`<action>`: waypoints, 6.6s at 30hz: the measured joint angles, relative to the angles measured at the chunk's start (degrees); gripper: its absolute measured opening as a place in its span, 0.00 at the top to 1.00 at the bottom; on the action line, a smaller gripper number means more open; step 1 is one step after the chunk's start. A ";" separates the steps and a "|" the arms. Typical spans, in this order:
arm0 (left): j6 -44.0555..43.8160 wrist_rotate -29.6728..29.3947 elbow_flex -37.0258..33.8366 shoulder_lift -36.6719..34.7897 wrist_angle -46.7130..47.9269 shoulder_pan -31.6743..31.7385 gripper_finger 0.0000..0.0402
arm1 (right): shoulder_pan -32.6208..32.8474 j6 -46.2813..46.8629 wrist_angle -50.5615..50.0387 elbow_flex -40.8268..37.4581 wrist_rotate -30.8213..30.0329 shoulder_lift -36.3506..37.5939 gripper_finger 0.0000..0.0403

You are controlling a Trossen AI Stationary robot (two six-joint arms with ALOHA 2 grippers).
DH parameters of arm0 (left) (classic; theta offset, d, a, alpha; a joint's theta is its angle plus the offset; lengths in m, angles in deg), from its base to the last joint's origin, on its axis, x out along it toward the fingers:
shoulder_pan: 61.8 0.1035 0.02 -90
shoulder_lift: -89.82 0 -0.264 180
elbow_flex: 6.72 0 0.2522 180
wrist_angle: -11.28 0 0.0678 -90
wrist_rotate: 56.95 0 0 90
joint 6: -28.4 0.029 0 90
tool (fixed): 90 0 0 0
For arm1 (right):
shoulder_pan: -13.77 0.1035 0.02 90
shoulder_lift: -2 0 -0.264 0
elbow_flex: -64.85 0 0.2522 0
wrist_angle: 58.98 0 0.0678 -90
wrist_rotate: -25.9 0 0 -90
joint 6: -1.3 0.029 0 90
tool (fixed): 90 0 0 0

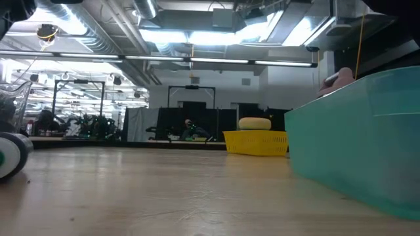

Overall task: Pick & Place Food Item
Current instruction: Put the top green food coloring bottle into the transparent bin

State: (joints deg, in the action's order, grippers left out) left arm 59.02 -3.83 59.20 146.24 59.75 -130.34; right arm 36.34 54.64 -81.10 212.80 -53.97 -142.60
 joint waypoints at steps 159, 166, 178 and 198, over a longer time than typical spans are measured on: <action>1.44 22.63 0.26 -6.72 8.63 18.71 0.72 | 0.38 -7.53 -6.75 0.11 2.89 0.09 0.42; -10.63 22.18 0.28 -6.87 20.40 18.69 0.72 | -1.95 -5.13 -24.85 0.11 -3.43 0.09 0.44; -24.61 26.65 2.73 -3.26 35.57 18.67 0.72 | -3.76 -9.01 -28.07 0.11 -6.26 0.09 0.44; -26.45 30.52 6.19 17.84 38.67 18.60 0.72 | -3.95 -13.48 -27.67 0.07 -8.85 0.07 0.44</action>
State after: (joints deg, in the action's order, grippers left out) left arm 32.57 26.69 65.39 164.08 98.42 -111.73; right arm 32.39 41.16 -108.77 212.87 -62.82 -142.53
